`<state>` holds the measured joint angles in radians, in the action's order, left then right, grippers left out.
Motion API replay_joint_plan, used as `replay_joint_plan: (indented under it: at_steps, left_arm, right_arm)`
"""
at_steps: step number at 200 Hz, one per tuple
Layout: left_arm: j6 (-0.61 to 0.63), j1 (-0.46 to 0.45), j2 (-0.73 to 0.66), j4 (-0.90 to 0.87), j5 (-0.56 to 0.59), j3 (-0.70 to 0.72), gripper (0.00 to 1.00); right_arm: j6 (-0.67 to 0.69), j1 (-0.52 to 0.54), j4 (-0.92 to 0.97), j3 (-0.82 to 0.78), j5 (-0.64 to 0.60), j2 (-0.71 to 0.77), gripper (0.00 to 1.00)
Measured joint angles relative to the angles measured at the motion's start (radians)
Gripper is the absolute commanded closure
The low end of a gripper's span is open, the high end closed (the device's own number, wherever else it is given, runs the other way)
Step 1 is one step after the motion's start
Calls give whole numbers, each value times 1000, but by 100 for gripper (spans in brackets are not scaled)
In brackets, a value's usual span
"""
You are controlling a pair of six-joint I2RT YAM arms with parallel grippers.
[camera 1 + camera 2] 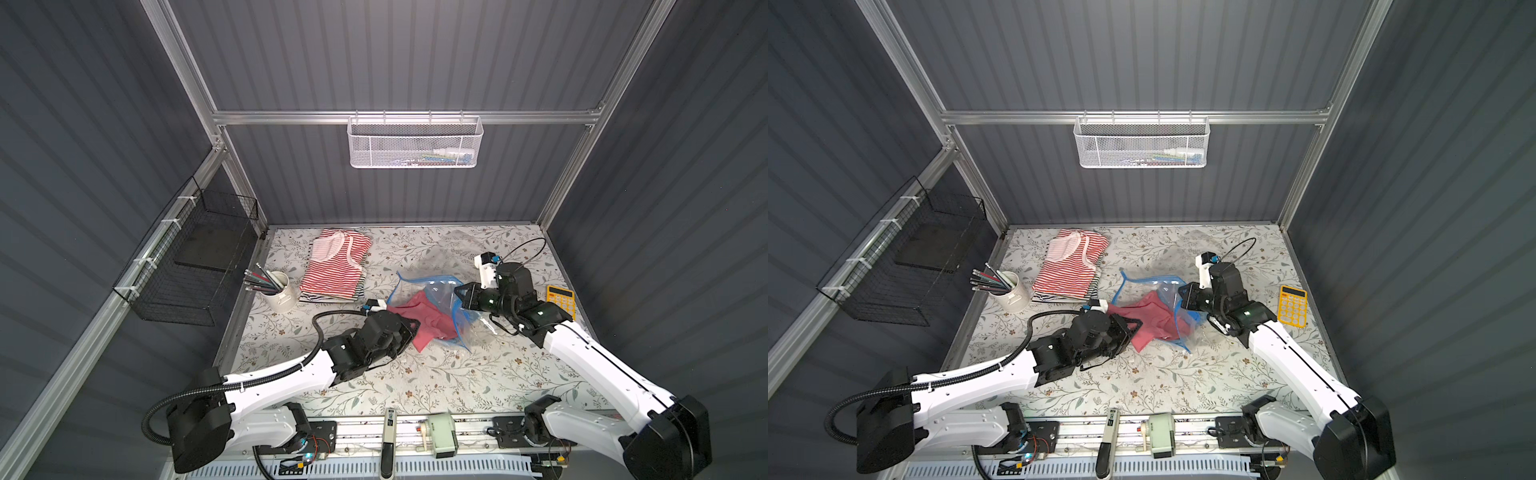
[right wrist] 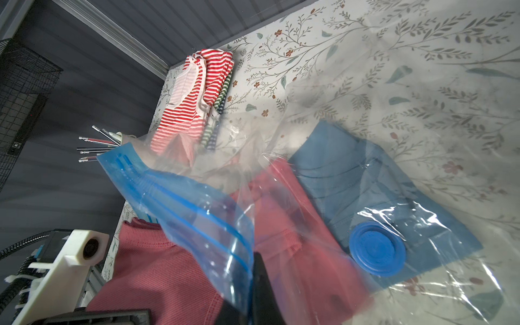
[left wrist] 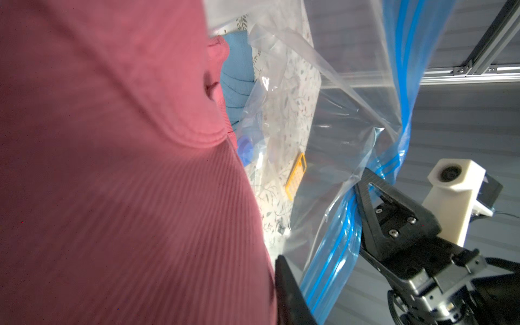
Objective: Take the tank top out of the vacuum bag
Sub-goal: Take out the tank top from the vacuum bag.
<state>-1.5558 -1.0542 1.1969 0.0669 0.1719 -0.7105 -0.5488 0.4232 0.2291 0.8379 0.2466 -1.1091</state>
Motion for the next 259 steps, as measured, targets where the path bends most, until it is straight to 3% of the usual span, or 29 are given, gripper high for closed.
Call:
replay_joint_plan:
  at_steps: [14,29,40,60,122,147,175,183,197,259]
  left_arm:
    - [0,0,-7,-2,-11,5,81]
    - [-2,0,-13,-5,-19,7,95]
    - [3,0,-23,-4,-27,16,100]
    - [-8,0,-47,-8,-39,35,94]
    - [-19,0,-157,-112,-88,37,95]
    - [-20,0,-176,-109,-105,37,81]
    - [-16,0,-172,-99,-125,37,77]
    - [-18,0,-165,-81,-132,37,79]
    - [-21,0,-147,-51,-140,37,100]
    - [-23,0,-166,1,-120,116,100]
  right_arm:
    - [0,0,3,0,0,0,100]
    - [0,0,4,0,0,0,100]
    - [0,0,4,0,0,0,100]
    - [0,0,4,0,0,0,100]
    - [0,0,4,0,0,0,100]
    - [0,0,4,0,-1,0,100]
    - [-1,0,7,0,-1,0,100]
    - [-1,0,8,0,0,0,100]
    - [-1,0,12,0,0,0,100]
    - [-12,0,15,0,0,0,100]
